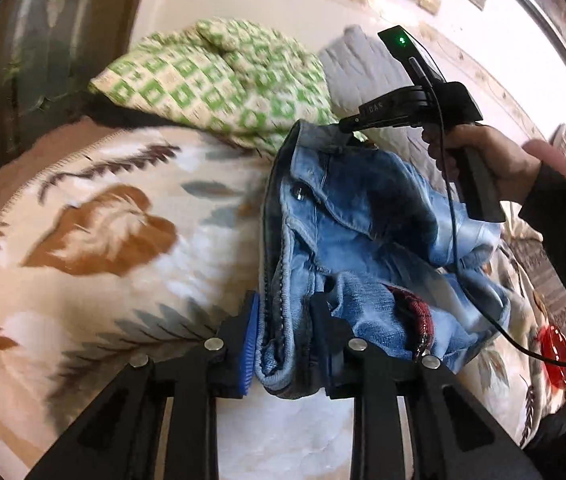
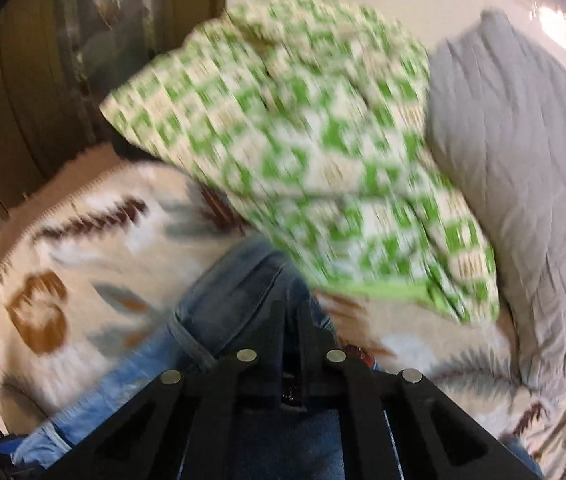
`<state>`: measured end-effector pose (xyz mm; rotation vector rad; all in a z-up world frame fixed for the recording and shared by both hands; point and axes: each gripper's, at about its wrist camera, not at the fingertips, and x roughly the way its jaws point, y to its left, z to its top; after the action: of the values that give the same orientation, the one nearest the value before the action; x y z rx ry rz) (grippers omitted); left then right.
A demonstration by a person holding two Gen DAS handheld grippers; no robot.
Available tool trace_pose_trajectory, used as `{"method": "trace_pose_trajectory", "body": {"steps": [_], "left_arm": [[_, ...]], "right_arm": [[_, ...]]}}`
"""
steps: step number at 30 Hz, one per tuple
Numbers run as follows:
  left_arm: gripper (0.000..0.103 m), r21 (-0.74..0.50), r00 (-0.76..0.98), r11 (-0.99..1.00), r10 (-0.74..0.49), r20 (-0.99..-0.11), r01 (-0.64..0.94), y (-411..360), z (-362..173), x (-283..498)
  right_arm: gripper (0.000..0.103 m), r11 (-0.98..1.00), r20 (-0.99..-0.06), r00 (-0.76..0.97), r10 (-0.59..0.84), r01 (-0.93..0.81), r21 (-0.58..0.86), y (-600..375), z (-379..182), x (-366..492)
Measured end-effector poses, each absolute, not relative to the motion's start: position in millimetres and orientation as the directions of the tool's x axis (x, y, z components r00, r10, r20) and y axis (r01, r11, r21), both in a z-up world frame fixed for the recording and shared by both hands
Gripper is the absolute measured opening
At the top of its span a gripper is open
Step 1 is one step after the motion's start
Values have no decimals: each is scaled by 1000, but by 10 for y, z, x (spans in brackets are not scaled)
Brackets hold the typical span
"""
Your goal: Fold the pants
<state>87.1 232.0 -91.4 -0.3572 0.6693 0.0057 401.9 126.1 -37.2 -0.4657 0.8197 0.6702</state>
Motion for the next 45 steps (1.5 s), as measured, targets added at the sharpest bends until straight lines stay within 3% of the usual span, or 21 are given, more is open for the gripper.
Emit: {"method": "trace_pose_trajectory", "body": {"steps": [4, 9, 10, 12, 13, 14, 15, 16, 17, 18, 27, 32, 36, 40, 45], "left_arm": [[26, -319, 766, 934, -86, -637, -160, 2452, -1003, 847], [30, -294, 684, 941, -105, -722, -165, 2425, -1286, 948], [35, -298, 669, 937, -105, -736, -180, 2439, -1339, 975], [57, -290, 654, 935, -92, -751, -202, 2467, -1381, 984], [61, -286, 657, 936, -84, -749, -206, 2467, -1378, 974], [75, -267, 660, 939, -62, -749, -216, 2460, -1360, 973], [93, -238, 662, 943, -27, -749, -231, 2450, -1336, 955], [97, -189, 672, 945, 43, -739, -268, 2437, -1294, 924], [97, -178, 682, 944, 65, -728, -279, 2457, -1269, 931], [97, -188, 701, 942, 65, -710, -277, 2466, -1220, 904], [97, -246, 830, 943, 54, -555, -226, 2345, -802, 808], [97, -222, 814, 972, -67, -577, -78, 1729, -625, 1015], [97, -223, 744, 967, -241, -623, 127, 1046, -545, 1368], [97, -270, 602, 911, -410, -685, 313, 348, -543, 1842], [97, -445, 418, 846, -532, -736, 294, -188, -661, 2585]], "right_arm": [[3, 683, -770, 500, 396, -721, -117, 1645, -319, 3899], [3, 709, -817, 490, 303, -689, -151, 1892, -704, 4013], [4, 724, -828, 485, 281, -674, -149, 1883, -794, 4069], [5, 761, -856, 456, 243, -637, -123, 1810, -927, 4182], [8, 776, -864, 448, 228, -620, -117, 1750, -957, 4203], [12, 789, -871, 441, 217, -605, -110, 1704, -970, 4240], [32, 801, -874, 438, 212, -590, -101, 1646, -957, 4259], [74, 816, -870, 444, 215, -572, -90, 1559, -913, 4266], [92, 826, -861, 456, 227, -558, -78, 1471, -854, 4261], [99, 835, -841, 481, 249, -546, -64, 1362, -767, 4238], [99, 875, -750, 547, 373, -477, 88, -162, 91, 3753], [101, 910, -731, 598, 329, -407, 76, -1374, 318, 3155], [101, 948, -754, 597, 273, -300, 106, -2250, 118, 2777], [101, 951, -793, 526, 307, -191, 242, -2842, -342, 2684], [100, 896, -779, 460, 427, -102, 432, -3062, -758, 2855]]}}
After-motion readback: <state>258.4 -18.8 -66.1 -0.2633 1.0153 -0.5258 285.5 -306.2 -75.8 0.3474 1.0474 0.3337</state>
